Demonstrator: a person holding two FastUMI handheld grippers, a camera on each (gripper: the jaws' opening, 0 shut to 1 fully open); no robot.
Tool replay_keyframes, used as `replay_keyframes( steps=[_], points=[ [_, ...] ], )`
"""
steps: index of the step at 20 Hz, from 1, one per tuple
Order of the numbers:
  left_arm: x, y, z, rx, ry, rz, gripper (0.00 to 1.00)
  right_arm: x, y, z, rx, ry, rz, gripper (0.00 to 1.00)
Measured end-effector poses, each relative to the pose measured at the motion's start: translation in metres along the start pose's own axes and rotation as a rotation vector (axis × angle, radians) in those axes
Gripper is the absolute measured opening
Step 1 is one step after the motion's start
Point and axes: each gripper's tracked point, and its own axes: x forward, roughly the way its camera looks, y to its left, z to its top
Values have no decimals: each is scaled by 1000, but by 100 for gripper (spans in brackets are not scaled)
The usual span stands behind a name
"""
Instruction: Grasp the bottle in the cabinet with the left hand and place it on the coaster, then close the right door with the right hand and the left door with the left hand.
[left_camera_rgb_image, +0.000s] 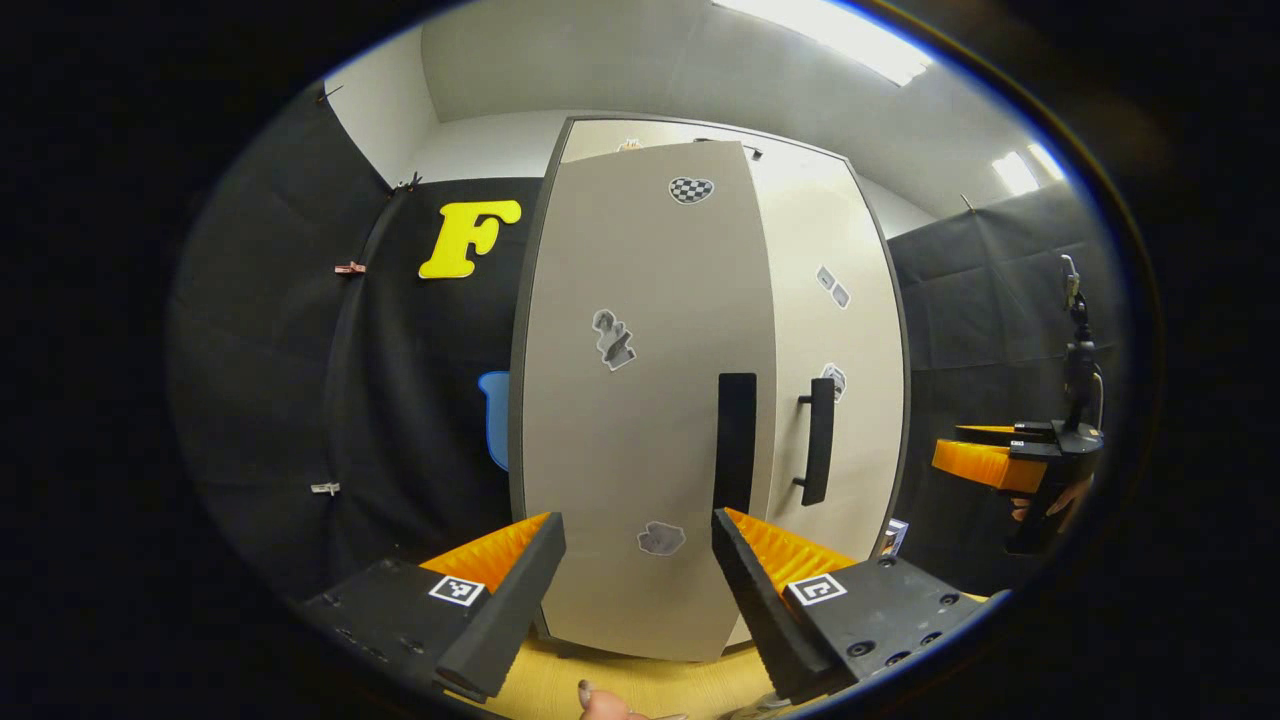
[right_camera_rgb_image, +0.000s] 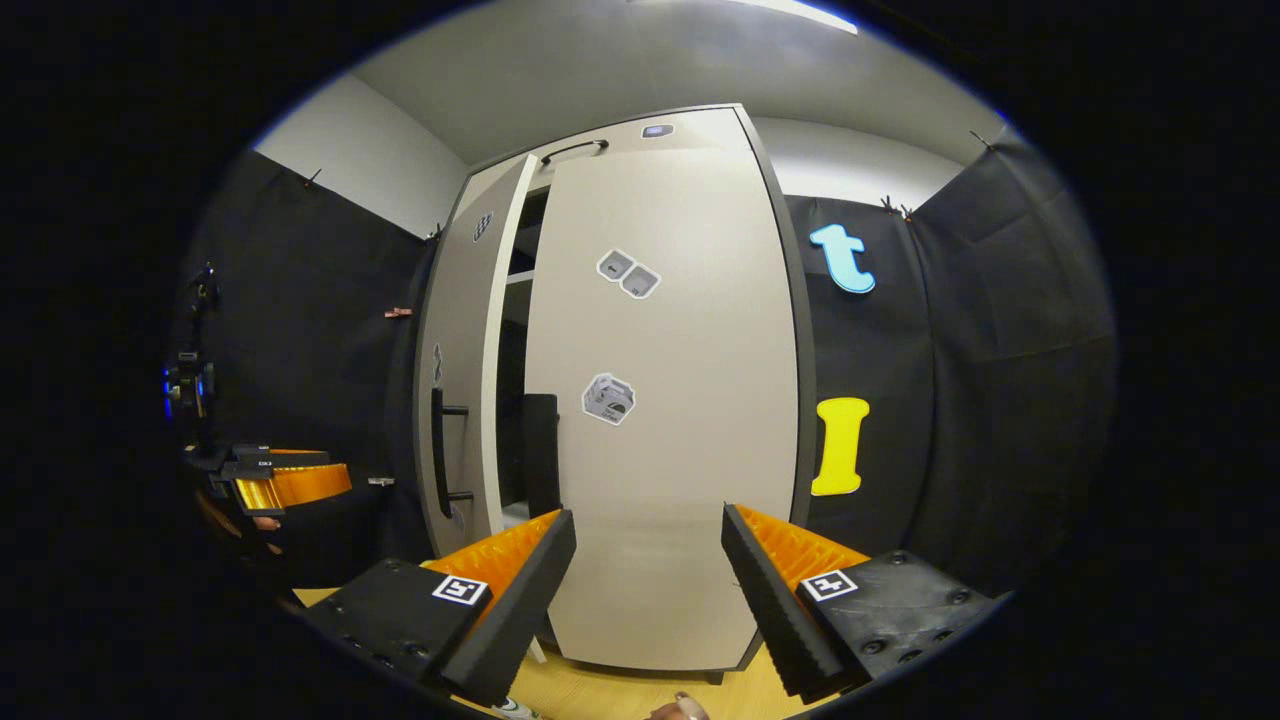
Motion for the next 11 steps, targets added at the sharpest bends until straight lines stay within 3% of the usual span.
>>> replay_keyframes(
  steps=[11],
  points=[
    [2,0,-1,13,7,-4,94,3,4,-5,-13,18,9,98]
  ],
)
